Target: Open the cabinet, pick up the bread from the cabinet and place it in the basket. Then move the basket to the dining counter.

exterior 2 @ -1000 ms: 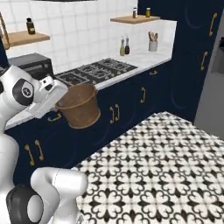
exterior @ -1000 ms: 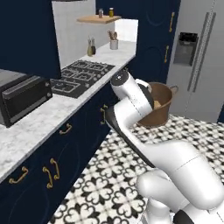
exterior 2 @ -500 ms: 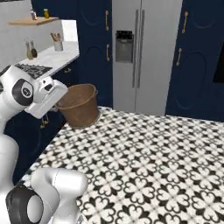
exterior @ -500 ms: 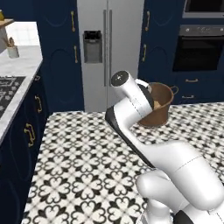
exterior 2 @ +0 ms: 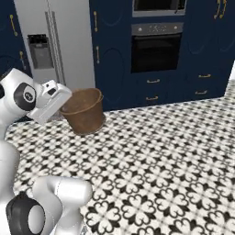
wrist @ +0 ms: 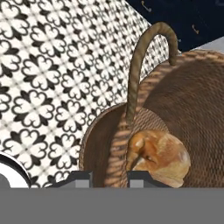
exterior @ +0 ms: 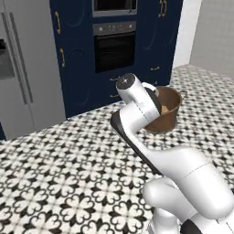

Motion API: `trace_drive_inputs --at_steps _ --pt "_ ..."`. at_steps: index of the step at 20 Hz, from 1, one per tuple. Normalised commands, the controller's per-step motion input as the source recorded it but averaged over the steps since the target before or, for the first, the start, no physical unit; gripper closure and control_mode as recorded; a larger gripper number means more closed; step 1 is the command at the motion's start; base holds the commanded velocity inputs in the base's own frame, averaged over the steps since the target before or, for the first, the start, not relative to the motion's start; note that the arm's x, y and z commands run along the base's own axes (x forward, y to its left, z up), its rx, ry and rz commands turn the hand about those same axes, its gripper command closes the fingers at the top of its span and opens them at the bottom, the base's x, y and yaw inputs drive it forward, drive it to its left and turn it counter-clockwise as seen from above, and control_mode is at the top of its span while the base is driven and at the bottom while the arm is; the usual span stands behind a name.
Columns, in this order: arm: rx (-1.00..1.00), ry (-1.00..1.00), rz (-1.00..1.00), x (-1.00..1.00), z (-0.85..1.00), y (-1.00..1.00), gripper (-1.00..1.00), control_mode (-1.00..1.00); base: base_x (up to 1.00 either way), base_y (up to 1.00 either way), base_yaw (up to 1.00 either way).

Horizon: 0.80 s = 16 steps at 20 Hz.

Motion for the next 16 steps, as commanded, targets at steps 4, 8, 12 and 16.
trace_drive_inputs --at_steps 4,8,12,16 --pt "0.0 0.0 0.0 0.0 0.0 0.0 1.0 1.0 0.0 0.0 -0.72" --pt "0.0 0.0 0.0 0.0 0.0 0.0 1.0 1.0 0.0 0.0 -0.71" --pt "0.0 0.0 0.0 0.0 0.0 0.0 1.0 1.0 0.21 0.0 -0.68" --pt "0.0 0.0 0.0 0.0 0.0 0.0 1.0 1.0 0.96 0.0 -0.47"
